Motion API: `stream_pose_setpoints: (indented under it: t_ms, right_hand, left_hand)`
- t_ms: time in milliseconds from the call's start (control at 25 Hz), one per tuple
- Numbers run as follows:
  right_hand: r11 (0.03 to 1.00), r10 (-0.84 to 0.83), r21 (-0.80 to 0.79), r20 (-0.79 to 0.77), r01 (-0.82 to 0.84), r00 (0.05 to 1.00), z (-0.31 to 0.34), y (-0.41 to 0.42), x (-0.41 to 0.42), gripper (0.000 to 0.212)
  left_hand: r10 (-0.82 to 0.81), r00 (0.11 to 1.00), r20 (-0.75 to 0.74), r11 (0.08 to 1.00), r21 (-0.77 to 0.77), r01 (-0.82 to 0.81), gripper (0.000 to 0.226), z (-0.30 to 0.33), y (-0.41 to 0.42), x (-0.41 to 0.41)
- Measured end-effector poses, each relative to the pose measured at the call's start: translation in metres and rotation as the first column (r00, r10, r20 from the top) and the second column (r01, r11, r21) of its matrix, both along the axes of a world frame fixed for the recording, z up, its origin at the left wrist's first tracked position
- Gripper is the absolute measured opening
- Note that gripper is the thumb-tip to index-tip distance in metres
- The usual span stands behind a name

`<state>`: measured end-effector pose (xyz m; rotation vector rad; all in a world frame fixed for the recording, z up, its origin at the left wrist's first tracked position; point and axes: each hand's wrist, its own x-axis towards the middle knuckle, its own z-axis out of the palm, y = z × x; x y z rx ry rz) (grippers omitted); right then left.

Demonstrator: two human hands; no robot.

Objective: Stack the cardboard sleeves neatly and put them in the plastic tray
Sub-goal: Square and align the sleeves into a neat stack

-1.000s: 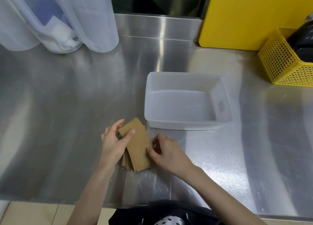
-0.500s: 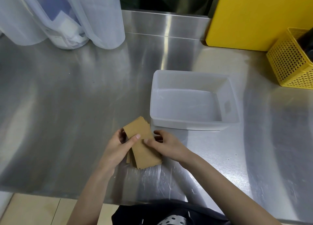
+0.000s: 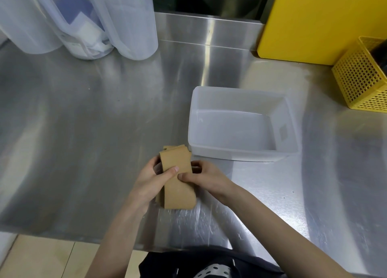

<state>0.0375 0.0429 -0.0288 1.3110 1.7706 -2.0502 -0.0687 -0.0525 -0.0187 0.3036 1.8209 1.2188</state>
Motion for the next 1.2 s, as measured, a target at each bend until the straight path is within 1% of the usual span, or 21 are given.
stream_pose_setpoints:
  t_ms: [120,240,400,520,600,640,720,760,800,920,960,1080,1120,1200]
  right_hand:
    - [1.0,0.016,-0.003,-0.014,-0.016,1.0,-0.002,0.0,0.003,0.054]
    - [0.999,0.038,-0.002,-0.024,-0.038,0.999,0.0,-0.002,0.002,0.048]
    - [0.997,0.077,-0.012,-0.066,-0.078,0.995,0.002,-0.007,0.003,0.057]
    - [0.995,0.102,-0.014,-0.086,-0.103,0.991,0.004,-0.011,0.001,0.071]
    - [0.994,0.11,0.003,-0.096,-0.11,0.989,0.005,-0.013,0.002,0.072]
    - [0.994,0.112,0.007,-0.103,-0.112,0.988,0.005,-0.014,0.004,0.071]
    - [0.995,0.102,-0.008,-0.125,-0.103,0.987,0.003,-0.015,0.008,0.065]
    - [0.995,0.093,-0.015,-0.137,-0.096,0.986,0.003,-0.015,0.01,0.066]
    - [0.996,0.081,-0.017,-0.149,-0.085,0.986,0.002,-0.016,0.011,0.07]
    - [0.999,0.024,-0.029,-0.192,-0.03,0.981,0.0,-0.018,0.016,0.088]
    - [0.999,0.023,-0.031,-0.206,-0.03,0.978,0.0,-0.018,0.018,0.088]
    - [0.999,0.034,-0.017,-0.245,-0.039,0.969,0.004,-0.014,0.028,0.079]
    - [0.999,0.031,0.0,-0.252,-0.032,0.967,0.006,-0.013,0.031,0.077]
    - [0.999,0.026,0.049,-0.257,-0.014,0.966,0.01,-0.009,0.038,0.076]
  left_hand:
    - [0.007,1.0,0.004,1.0,0.011,-0.007,0.05,0.001,-0.003,0.001]
    - [0.025,0.999,0.041,0.999,0.025,-0.026,0.051,0.001,-0.01,0.0]
    - [0.029,0.992,0.121,0.998,0.058,-0.036,0.054,-0.004,-0.019,-0.001]
    - [0.027,0.986,0.167,0.995,0.094,-0.043,0.043,-0.006,-0.027,-0.002]
    - [0.008,0.983,0.185,0.992,0.121,-0.03,0.039,-0.005,-0.031,-0.002]
    - [-0.011,0.984,0.179,0.991,0.135,-0.013,0.045,-0.005,-0.033,-0.002]
    - [-0.048,0.988,0.148,0.988,0.154,0.025,0.067,-0.005,-0.036,-0.001]
    - [-0.065,0.989,0.135,0.986,0.163,0.042,0.074,-0.004,-0.036,0.0]
    - [-0.074,0.99,0.123,0.983,0.174,0.052,0.076,-0.003,-0.037,0.001]
    - [-0.097,0.989,0.108,0.972,0.223,0.071,0.071,0.0,-0.039,0.003]
    - [-0.11,0.989,0.102,0.968,0.235,0.083,0.071,0.001,-0.039,0.004]
    - [-0.148,0.986,0.081,0.957,0.263,0.122,0.07,0.006,-0.038,0.008]
    - [-0.159,0.984,0.075,0.955,0.265,0.134,0.073,0.007,-0.036,0.009]
    - [-0.185,0.981,0.056,0.954,0.248,0.166,0.087,0.009,-0.032,0.013]
